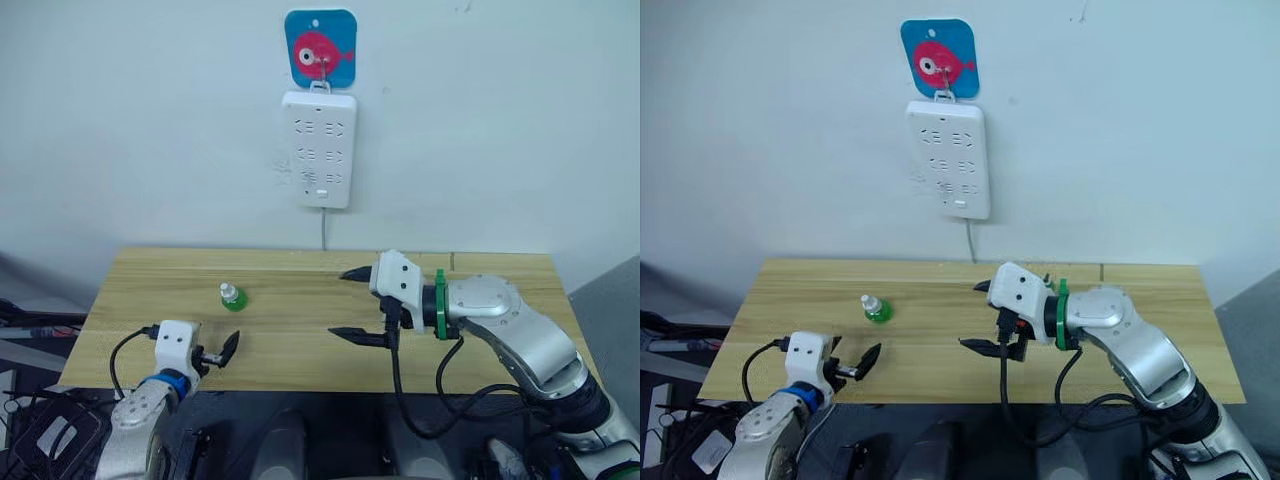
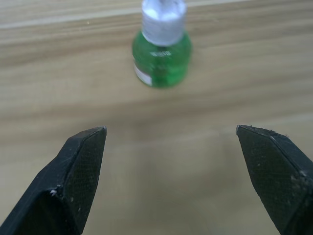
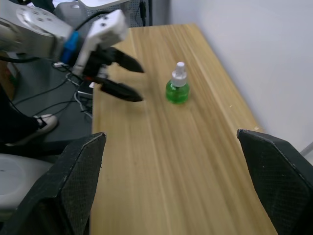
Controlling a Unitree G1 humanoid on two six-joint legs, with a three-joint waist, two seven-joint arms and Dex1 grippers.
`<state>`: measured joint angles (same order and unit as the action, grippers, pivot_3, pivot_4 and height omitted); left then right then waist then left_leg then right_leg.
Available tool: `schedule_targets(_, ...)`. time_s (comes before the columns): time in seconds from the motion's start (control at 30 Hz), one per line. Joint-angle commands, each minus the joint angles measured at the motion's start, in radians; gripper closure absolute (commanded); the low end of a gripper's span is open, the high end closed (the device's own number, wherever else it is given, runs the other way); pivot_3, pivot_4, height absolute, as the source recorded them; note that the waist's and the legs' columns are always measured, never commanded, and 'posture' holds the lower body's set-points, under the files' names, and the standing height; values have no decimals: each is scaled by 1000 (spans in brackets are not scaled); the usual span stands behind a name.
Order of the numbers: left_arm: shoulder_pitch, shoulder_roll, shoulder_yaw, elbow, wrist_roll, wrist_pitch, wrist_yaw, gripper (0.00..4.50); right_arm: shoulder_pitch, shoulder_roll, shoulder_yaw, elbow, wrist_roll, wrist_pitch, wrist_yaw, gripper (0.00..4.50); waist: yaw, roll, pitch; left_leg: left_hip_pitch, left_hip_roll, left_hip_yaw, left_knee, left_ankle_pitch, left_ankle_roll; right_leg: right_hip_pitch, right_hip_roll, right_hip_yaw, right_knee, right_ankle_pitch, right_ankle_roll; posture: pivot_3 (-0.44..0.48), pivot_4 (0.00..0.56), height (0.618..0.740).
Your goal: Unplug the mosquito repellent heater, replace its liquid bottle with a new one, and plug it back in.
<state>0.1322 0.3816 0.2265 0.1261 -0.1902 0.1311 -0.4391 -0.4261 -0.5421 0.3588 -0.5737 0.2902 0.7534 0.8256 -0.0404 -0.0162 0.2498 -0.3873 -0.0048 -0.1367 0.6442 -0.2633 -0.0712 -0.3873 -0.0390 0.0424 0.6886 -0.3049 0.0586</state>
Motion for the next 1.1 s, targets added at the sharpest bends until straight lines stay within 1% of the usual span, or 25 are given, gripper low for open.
schedule_targets(0.03,-35,0,1,72,22,-38,26,0,-3,-8,-4,-80,30,53,-16,17,-10,-1,16,0,0,0,0,0,0,0,0,0,0,0,0,-75,348,734)
schedule_targets(0.2,-104,0,-21,178,37,-76,11,0,-1,-5,-21,-135,62,131,-47,17,-24,0,45,-2,1,-1,0,0,0,-2,0,-1,1,0,0,-108,375,734)
schedule_targets(0.33,-181,2,-52,283,62,-134,2,0,0,-9,-29,-167,88,178,-69,17,-26,2,52,-2,0,0,0,0,0,-2,-1,0,1,0,0,-127,385,734)
schedule_targets(0.53,-279,-3,-48,431,65,-201,19,0,1,-32,-34,-187,114,205,-74,17,-35,2,66,-2,0,0,1,0,0,-1,-1,0,1,1,1,-144,389,734)
schedule_targets(0.7,-312,-7,-51,499,65,-253,23,0,5,-45,-50,-197,131,222,-85,17,-48,2,67,-2,0,0,0,0,0,-2,-1,0,1,1,2,-156,388,734)
schedule_targets(0.8,-324,-12,-61,521,77,-291,34,582,15,-57,-56,-208,145,232,-95,0,-50,1,68,-2,0,0,0,0,0,-2,0,0,0,1,2,-157,388,734)
schedule_targets(0.93,-303,-13,-69,505,82,-310,40,1723,21,-68,-54,-210,147,227,-109,0,-50,2,68,-2,0,1,0,0,0,-2,0,0,-1,1,2,-162,383,734)
schedule_targets(0.97,-295,-10,-70,500,84,-314,43,2099,22,-70,-51,-208,144,222,-113,0,-50,2,68,-2,0,1,0,0,0,-2,0,1,-1,1,2,-160,380,734)
schedule_targets(1.0,-279,-3,-68,488,87,-315,45,2240,23,-71,-48,-205,137,213,-119,0,-50,2,68,-2,1,1,0,0,0,-2,0,0,-1,1,2,-157,377,734)
schedule_targets(1.1,-241,29,-65,441,99,-321,47,2239,29,-60,-35,-180,92,164,-155,0,-59,1,68,-2,1,1,-2,0,0,-2,0,1,-3,1,2,-141,360,734)
